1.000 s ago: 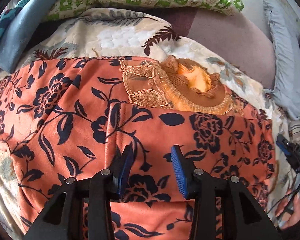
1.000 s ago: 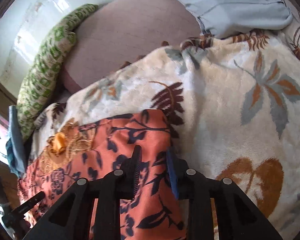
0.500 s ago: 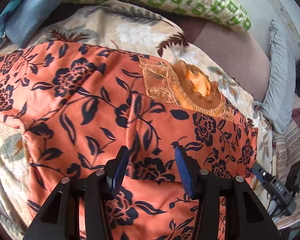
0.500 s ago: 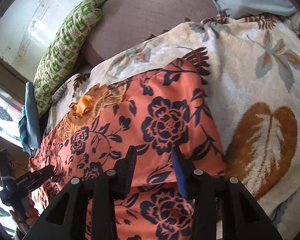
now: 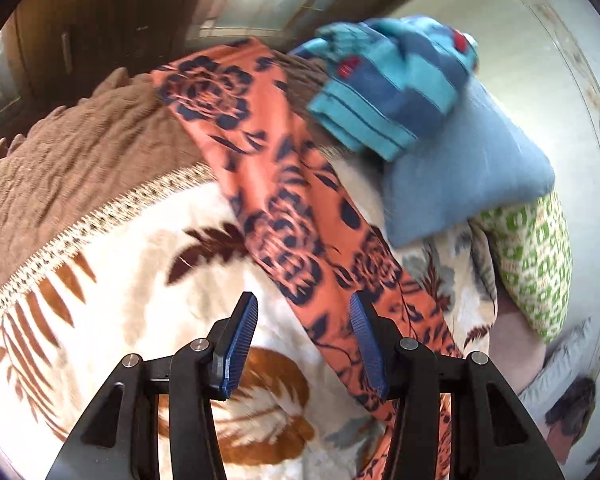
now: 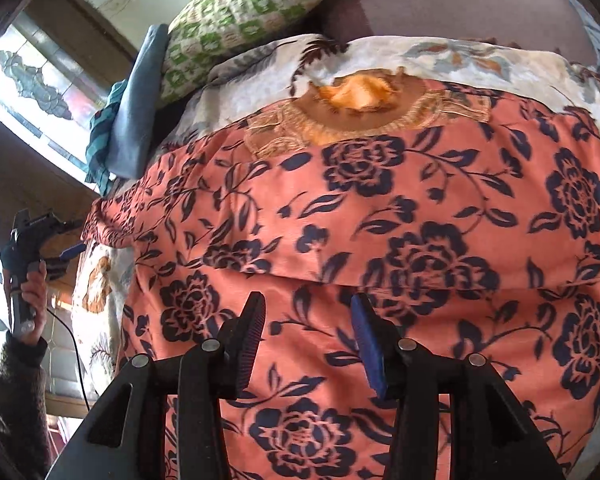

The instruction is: Fold small clothes

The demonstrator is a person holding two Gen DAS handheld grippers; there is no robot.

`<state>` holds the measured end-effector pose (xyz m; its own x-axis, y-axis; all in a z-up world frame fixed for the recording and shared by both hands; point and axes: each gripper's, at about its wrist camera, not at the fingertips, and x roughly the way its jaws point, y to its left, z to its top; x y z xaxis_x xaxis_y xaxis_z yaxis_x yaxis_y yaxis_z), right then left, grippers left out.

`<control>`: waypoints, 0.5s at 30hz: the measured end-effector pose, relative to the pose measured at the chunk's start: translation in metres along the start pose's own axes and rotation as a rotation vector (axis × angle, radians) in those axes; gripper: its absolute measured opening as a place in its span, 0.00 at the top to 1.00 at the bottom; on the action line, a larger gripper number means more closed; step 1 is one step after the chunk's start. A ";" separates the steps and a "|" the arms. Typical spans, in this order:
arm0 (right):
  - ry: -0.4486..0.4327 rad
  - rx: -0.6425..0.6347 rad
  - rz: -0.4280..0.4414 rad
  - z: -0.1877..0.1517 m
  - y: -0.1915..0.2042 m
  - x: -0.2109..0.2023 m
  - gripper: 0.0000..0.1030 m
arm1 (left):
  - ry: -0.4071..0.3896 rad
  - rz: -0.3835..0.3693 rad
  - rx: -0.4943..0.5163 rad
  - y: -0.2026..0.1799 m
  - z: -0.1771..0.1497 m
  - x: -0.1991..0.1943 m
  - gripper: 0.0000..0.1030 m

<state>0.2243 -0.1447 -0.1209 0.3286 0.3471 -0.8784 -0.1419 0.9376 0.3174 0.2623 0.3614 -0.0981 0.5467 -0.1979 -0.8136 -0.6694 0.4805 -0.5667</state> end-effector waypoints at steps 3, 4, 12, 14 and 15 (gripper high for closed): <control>0.019 -0.105 0.004 0.005 0.047 0.015 0.55 | -0.002 -0.065 -0.119 0.039 0.032 -0.009 0.54; 0.024 -0.142 0.004 0.006 0.064 0.020 0.55 | -0.002 -0.079 -0.148 0.047 0.039 -0.009 0.54; 0.030 -0.403 0.022 0.013 0.172 0.062 0.49 | 0.001 -0.113 -0.235 0.079 0.071 0.015 0.53; 0.027 -0.460 0.005 0.016 0.192 0.075 0.49 | -0.014 -0.132 -0.244 0.080 0.076 0.019 0.51; 0.028 -0.489 -0.006 0.017 0.202 0.082 0.47 | -0.014 -0.143 -0.251 0.080 0.077 0.020 0.50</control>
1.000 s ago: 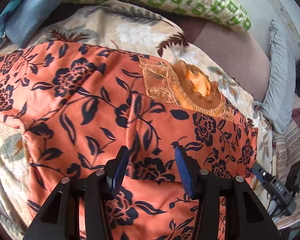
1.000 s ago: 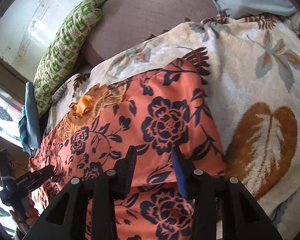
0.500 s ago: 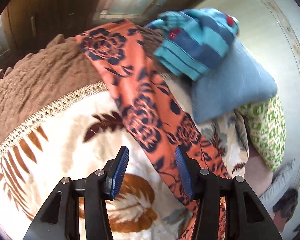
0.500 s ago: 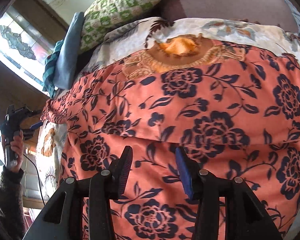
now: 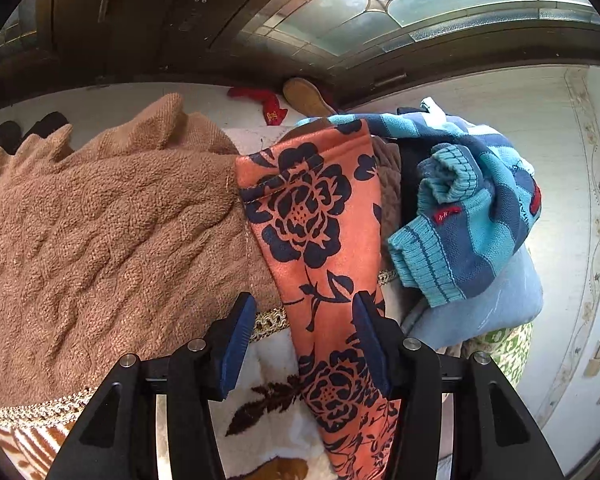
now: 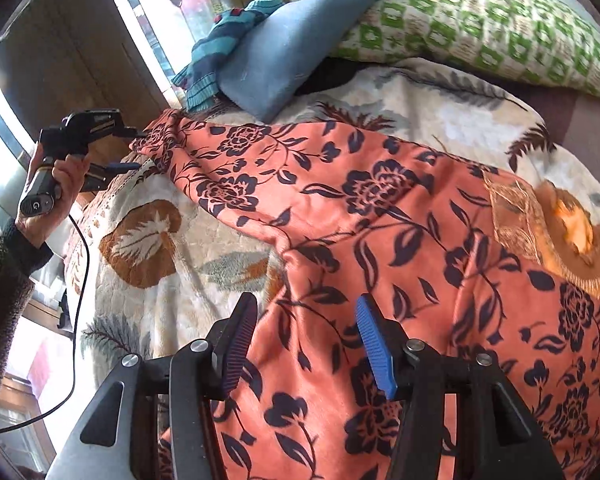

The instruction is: Fold small clothes

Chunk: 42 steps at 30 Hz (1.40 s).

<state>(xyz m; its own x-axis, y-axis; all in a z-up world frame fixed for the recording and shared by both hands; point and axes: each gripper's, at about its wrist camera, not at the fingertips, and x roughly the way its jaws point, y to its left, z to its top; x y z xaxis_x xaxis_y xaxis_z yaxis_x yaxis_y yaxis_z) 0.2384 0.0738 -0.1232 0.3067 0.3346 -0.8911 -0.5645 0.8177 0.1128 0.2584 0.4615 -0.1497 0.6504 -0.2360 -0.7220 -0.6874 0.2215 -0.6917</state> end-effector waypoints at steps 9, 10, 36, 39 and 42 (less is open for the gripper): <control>0.041 -0.256 -0.112 0.043 0.075 0.080 0.47 | -0.013 -0.056 -0.025 0.004 0.005 0.001 0.42; 0.044 -0.280 -0.128 0.046 0.081 0.087 0.50 | -0.013 -0.066 -0.030 0.004 0.007 0.010 0.43; -0.260 0.139 -0.053 -0.024 -0.011 -0.052 0.91 | 0.023 -0.244 0.679 -0.185 -0.223 -0.034 0.96; -0.213 0.241 -0.043 -0.063 -0.045 -0.062 0.90 | 0.135 -0.277 0.672 -0.194 -0.259 -0.010 0.96; -0.157 0.266 -0.047 -0.090 -0.068 -0.057 0.90 | 0.194 -0.210 0.608 -0.175 -0.255 0.011 0.96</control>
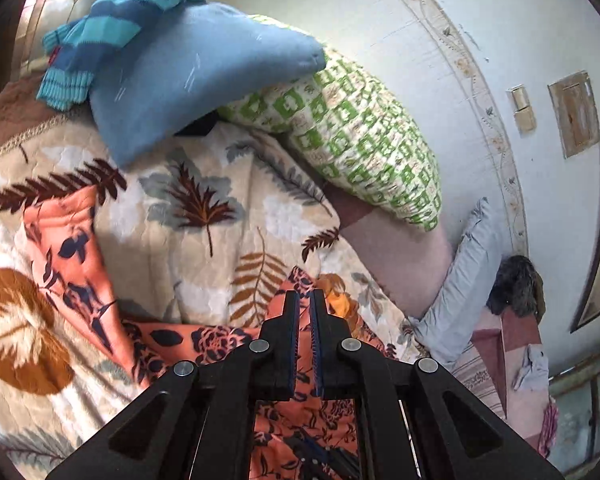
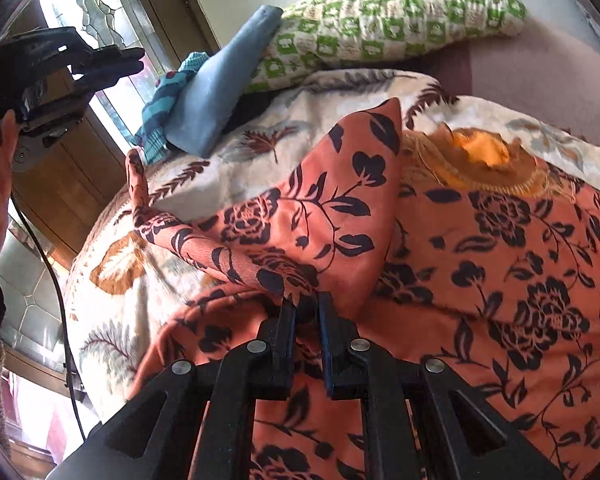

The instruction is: Fold small clothes

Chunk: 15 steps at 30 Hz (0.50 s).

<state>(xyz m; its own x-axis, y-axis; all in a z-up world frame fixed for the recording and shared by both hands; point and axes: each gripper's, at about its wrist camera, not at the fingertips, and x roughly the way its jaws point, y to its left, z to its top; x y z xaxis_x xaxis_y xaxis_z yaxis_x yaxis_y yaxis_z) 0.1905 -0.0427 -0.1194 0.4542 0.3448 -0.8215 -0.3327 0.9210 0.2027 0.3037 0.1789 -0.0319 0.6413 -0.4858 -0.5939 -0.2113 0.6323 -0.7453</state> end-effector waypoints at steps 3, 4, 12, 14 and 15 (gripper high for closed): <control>-0.002 -0.014 0.009 -0.008 -0.006 0.001 0.89 | 0.022 0.073 -0.067 0.030 0.001 -0.006 0.92; -0.006 -0.022 0.016 -0.009 -0.005 0.000 0.87 | 0.020 0.101 -0.086 0.039 0.001 -0.015 0.88; -0.002 -0.096 -0.008 -0.025 0.004 0.009 0.86 | 0.129 0.259 -0.182 0.050 0.023 -0.032 0.44; -0.001 -0.095 -0.008 -0.027 0.003 0.009 0.85 | 0.229 0.326 -0.136 0.033 0.030 -0.005 0.44; 0.001 -0.096 -0.011 -0.027 0.003 0.009 0.83 | 0.283 0.381 -0.093 0.021 0.031 0.015 0.44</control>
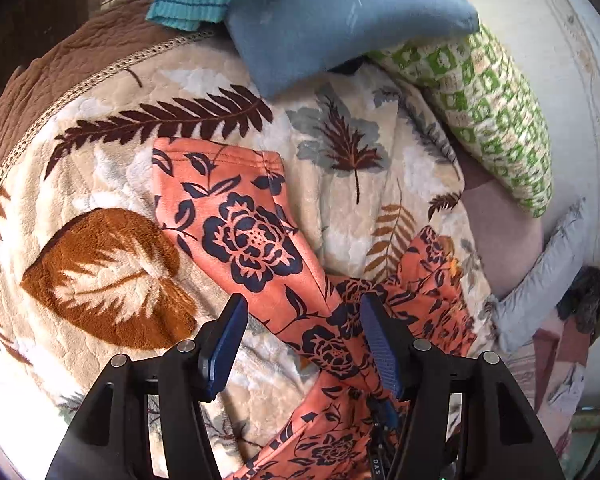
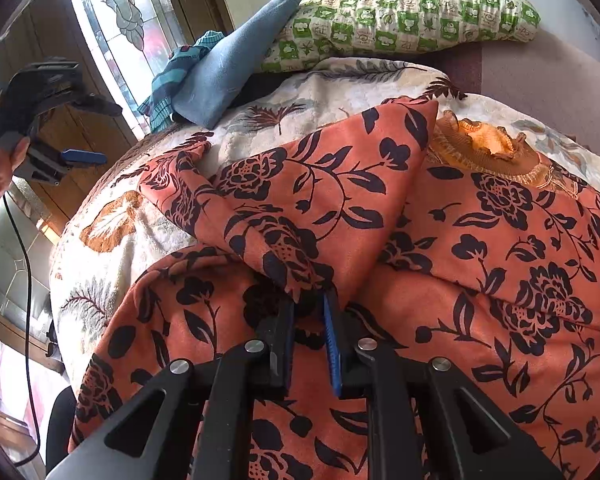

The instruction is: Fold small clothes

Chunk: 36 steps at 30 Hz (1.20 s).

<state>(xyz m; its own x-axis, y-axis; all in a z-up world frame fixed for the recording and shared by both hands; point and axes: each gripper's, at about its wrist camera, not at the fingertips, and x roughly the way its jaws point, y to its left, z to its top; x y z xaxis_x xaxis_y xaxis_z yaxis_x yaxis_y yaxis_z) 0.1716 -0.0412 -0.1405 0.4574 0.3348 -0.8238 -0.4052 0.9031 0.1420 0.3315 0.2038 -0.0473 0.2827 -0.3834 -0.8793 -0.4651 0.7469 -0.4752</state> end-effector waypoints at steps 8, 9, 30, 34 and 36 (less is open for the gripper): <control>0.011 0.025 0.022 0.000 -0.008 0.002 0.76 | 0.193 0.398 0.264 -0.091 0.025 0.082 0.45; 0.010 0.028 0.027 0.000 -0.010 0.002 0.76 | 0.204 0.426 0.267 -0.092 0.025 0.089 0.45; 0.025 0.315 0.029 -0.053 -0.099 -0.055 0.72 | -0.091 -0.126 0.667 -0.289 -0.167 0.085 0.95; 0.002 0.511 -0.098 -0.096 -0.172 -0.098 0.70 | 0.130 -0.126 0.697 -0.310 -0.221 0.168 0.95; -0.026 0.602 -0.138 -0.115 -0.200 -0.121 0.70 | 0.183 -0.104 0.729 -0.318 -0.241 0.193 0.95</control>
<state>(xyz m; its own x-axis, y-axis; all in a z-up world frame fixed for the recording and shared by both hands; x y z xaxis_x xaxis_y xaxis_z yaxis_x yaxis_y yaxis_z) 0.1067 -0.2933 -0.1326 0.4963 0.2035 -0.8440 0.1737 0.9292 0.3262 0.3320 -0.2389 -0.0740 0.1214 -0.5080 -0.8528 0.2461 0.8477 -0.4699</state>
